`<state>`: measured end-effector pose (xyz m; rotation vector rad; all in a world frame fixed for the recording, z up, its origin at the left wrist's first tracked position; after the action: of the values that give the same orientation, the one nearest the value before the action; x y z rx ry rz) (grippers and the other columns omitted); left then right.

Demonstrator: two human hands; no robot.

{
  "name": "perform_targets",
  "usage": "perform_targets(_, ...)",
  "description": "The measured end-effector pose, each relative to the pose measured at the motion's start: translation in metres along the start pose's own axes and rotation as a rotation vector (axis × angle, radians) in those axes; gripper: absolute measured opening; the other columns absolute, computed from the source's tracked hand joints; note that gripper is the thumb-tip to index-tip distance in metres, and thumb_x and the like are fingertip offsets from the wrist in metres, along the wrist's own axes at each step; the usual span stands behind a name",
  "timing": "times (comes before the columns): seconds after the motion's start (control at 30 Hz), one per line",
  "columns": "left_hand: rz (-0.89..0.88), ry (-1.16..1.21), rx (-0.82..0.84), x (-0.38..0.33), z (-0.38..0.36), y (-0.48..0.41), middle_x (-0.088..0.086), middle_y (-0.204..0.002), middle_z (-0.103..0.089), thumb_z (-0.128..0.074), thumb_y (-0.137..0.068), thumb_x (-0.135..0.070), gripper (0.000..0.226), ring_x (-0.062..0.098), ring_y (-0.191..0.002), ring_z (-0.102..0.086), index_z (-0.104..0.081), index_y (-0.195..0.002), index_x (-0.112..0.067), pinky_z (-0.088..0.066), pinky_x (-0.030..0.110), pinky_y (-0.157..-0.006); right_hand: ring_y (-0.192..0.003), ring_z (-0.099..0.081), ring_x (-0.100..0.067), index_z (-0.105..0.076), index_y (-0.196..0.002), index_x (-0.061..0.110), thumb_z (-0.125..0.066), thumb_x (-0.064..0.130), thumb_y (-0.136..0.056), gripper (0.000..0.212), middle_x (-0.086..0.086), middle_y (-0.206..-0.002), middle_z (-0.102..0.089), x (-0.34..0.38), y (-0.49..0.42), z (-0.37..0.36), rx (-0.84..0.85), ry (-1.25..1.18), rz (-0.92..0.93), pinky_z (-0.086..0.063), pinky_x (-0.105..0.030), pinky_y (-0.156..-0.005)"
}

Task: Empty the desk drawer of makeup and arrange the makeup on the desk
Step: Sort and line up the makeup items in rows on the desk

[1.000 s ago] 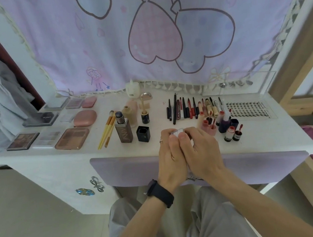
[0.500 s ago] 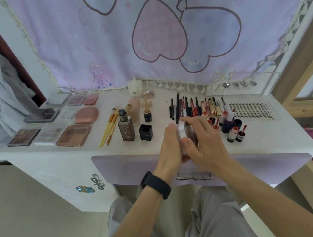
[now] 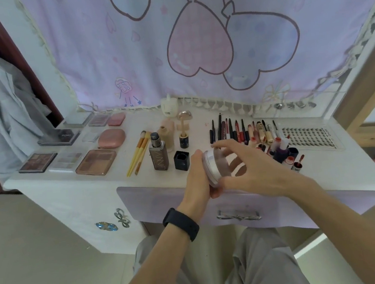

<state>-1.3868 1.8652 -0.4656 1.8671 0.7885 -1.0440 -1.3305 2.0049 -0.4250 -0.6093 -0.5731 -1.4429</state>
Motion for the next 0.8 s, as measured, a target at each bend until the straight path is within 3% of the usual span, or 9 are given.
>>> perform_targets(0.03,-0.004,0.021,0.016,-0.003,0.0,0.0,0.011,-0.091,-0.077,-0.026,-0.1,-0.06,0.062,0.019,-0.074,-0.072,-0.072,-0.109,-0.019,-0.056,0.03,-0.057,-0.102,-0.061,0.006,-0.037,-0.137,0.059,-0.077,0.06,-0.071,0.077,0.024,-0.13,-0.051,0.003,-0.001,0.002,0.015,0.009,0.024,-0.058,-0.027,-0.084)
perform_targets(0.1,-0.036,0.009,0.055,-0.008,0.001,0.001,0.015,-0.104,-0.075,-0.023,-0.1,-0.061,0.064,0.025,-0.092,-0.072,-0.074,-0.111,-0.023,-0.056,0.042,-0.076,-0.107,-0.059,0.007,-0.029,-0.143,0.063,-0.071,0.077,-0.07,0.086,0.025,-0.136,-0.046,0.011,-0.004,0.004,0.028,-0.017,0.029,-0.054,-0.025,-0.087)
perform_targets(0.13,-0.055,-0.007,0.065,-0.012,0.001,0.003,0.017,-0.102,-0.075,-0.022,-0.1,-0.061,0.066,0.025,-0.085,-0.07,-0.077,-0.105,-0.025,-0.052,0.037,-0.069,-0.105,-0.061,0.006,-0.027,-0.145,0.061,-0.064,0.087,-0.068,0.089,0.025,-0.135,-0.047,0.013,-0.006,0.006,0.023,-0.022,0.014,-0.054,-0.025,-0.088)
perform_targets(0.2,-0.081,-0.016,0.056,-0.017,0.002,0.007,0.011,-0.078,-0.071,-0.024,-0.101,-0.061,0.068,0.017,-0.06,-0.057,-0.08,-0.085,-0.025,-0.038,0.026,-0.053,-0.095,-0.064,0.009,-0.033,-0.143,0.056,-0.053,0.096,-0.065,0.089,0.029,-0.127,-0.053,0.018,-0.009,0.012,0.016,0.049,-0.023,-0.052,-0.023,-0.083)
perform_targets(0.27,-0.084,-0.031,0.04,-0.021,0.003,0.008,0.004,-0.062,-0.059,-0.027,-0.1,-0.06,0.068,0.015,-0.051,-0.046,-0.077,-0.071,-0.025,-0.032,0.025,-0.051,-0.09,-0.063,0.013,-0.043,-0.131,0.054,-0.058,0.09,-0.068,0.074,0.03,-0.115,-0.059,0.023,-0.01,0.018,0.023,0.094,-0.027,-0.05,-0.019,-0.076)
perform_targets(0.4,-0.024,-0.004,0.04,-0.027,0.008,0.007,0.016,-0.074,-0.05,-0.031,-0.1,-0.055,0.057,0.017,-0.045,-0.039,-0.066,-0.097,-0.01,-0.029,0.022,-0.045,-0.099,-0.058,0.013,-0.043,-0.127,0.056,-0.077,0.068,-0.065,0.071,0.033,-0.117,-0.053,0.033,-0.009,0.029,0.031,0.158,0.071,-0.051,-0.015,-0.079)
perform_targets(0.5,-0.007,0.084,0.091,-0.032,0.014,0.01,0.015,-0.078,-0.054,-0.036,-0.101,-0.053,0.051,0.02,-0.051,-0.042,-0.059,-0.102,-0.008,-0.028,0.027,-0.048,-0.109,-0.055,0.011,-0.045,-0.129,0.055,-0.085,0.049,-0.065,0.076,0.034,-0.122,-0.05,0.035,-0.008,0.041,0.007,0.151,0.133,-0.049,-0.013,-0.085)
perform_targets(0.73,-0.082,0.015,0.157,-0.046,0.028,0.02,0.016,-0.078,-0.067,-0.03,-0.102,-0.054,0.054,0.025,-0.051,-0.059,-0.061,-0.101,-0.01,-0.034,0.025,-0.044,-0.103,-0.068,-0.004,-0.053,-0.122,0.053,-0.092,0.051,-0.054,0.078,0.028,-0.119,-0.062,0.031,-0.005,0.057,-0.052,-0.25,0.033,-0.061,-0.038,-0.085)
perform_targets(0.8,-0.117,0.034,0.204,-0.054,0.031,0.024,0.018,-0.083,-0.065,-0.032,-0.1,-0.062,0.063,0.025,-0.056,-0.058,-0.07,-0.095,-0.012,-0.038,0.029,-0.051,-0.103,-0.07,-0.007,-0.055,-0.119,0.049,-0.093,0.048,-0.053,0.076,0.025,-0.119,-0.065,0.029,-0.005,0.056,-0.071,-0.338,0.004,-0.063,-0.046,-0.082)
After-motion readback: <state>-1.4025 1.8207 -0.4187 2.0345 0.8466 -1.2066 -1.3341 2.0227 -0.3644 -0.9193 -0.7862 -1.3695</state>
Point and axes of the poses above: each hand's wrist, its own y-axis away from the middle knuckle, its own z-axis out of the back of the hand, x = y × z, the point moved 1 cm from there along -y, towards the middle knuckle
